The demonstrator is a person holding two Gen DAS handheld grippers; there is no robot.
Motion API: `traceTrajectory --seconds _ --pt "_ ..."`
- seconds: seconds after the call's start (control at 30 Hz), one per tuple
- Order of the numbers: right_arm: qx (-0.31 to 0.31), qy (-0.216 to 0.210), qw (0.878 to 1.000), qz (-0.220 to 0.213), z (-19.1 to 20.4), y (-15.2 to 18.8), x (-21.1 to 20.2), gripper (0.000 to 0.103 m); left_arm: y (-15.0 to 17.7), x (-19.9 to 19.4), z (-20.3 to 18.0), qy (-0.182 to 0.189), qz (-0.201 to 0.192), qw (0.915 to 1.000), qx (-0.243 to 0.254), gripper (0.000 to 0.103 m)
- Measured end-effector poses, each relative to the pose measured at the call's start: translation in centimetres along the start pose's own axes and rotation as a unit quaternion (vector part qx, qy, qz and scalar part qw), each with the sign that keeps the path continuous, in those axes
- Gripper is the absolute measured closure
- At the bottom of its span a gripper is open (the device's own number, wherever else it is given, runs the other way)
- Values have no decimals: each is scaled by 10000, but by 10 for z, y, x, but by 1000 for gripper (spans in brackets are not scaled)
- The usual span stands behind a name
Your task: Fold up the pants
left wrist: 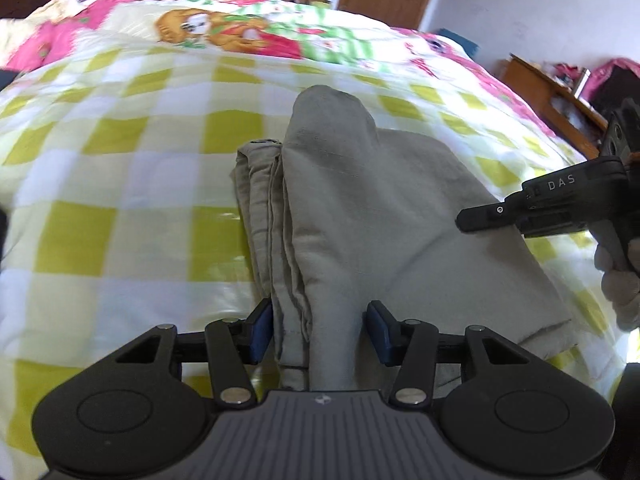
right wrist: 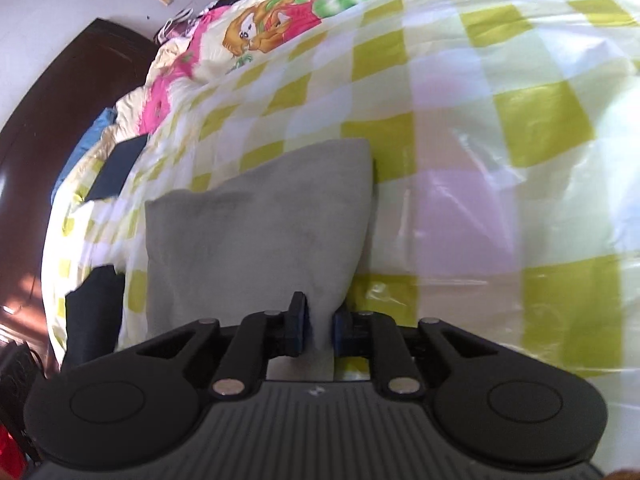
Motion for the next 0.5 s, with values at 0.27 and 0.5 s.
traceTrajectory --seconds 0.27,0.5 --pt "-1142 121 9889 -938 34 -11 -43 57 -22 -41 -19 -361 -338 9982 333 42" --pt "-1285 -590 9886 -510 96 -36 46 53 -17 -28 -42 -585 -818 9922 735 42"
Point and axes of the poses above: each gripper's, at about its wrist camera, not at the fingertips, and x roughly the way its jaws point, z to its left, y to its underside, the point moved 1 cm from there along x, roughly the way its jaws point, and after that the axes turned 8 degrees about -z, right-handed, at the moved point
